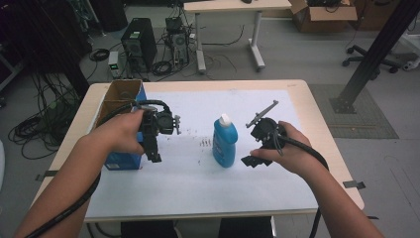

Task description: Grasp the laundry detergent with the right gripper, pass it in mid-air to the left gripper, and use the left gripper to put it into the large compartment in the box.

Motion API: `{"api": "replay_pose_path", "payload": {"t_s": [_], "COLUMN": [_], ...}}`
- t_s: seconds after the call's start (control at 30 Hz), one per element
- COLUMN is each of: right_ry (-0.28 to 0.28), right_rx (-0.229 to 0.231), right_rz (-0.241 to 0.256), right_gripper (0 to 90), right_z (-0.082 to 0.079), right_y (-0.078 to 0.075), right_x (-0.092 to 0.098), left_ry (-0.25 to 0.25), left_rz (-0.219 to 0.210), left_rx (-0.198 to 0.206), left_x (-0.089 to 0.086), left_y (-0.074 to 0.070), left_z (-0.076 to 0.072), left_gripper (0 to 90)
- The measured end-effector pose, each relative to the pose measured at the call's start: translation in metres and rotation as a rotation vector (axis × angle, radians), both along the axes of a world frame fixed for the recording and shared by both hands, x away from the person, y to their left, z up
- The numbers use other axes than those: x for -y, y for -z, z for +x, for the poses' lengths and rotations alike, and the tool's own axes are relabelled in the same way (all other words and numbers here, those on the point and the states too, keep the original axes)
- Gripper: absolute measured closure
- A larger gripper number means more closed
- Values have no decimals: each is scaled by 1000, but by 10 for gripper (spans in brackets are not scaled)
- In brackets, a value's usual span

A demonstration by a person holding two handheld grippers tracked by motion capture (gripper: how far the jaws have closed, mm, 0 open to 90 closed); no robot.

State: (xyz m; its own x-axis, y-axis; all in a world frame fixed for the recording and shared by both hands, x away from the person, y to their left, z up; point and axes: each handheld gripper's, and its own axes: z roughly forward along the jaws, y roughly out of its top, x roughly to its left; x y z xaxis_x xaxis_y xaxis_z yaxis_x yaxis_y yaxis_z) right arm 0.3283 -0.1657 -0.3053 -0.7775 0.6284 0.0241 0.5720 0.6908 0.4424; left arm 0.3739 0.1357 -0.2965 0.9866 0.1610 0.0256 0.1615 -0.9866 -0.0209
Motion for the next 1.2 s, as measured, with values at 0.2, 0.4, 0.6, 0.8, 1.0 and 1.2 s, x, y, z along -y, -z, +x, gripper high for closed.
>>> {"api": "replay_pose_path", "payload": {"t_s": [0.2,0.4,0.6,0.8,1.0,1.2], "right_ry": [12,33,47,56,72,87], "right_rx": [32,58,68,77,92,122], "right_rz": [58,142,158,177,200,234], "right_gripper": [36,32,32,30,28,26], "right_z": [-7,-9,-10,-10,-10,-11], "right_y": [19,35,47,58,70,74], "right_x": [0,1,1,-1,-4,-6], "left_ry": [0,-2,-1,-1,6,5], "left_rz": [-2,2,0,-6,-19,-11], "left_rx": [11,14,13,13,14,11], "left_x": [1,1,2,3,5,4], "left_y": [-7,-9,-9,-8,-8,-8], "left_z": [1,1,0,-1,-1,0], "left_gripper": [4,4,4,3,4,4]}}
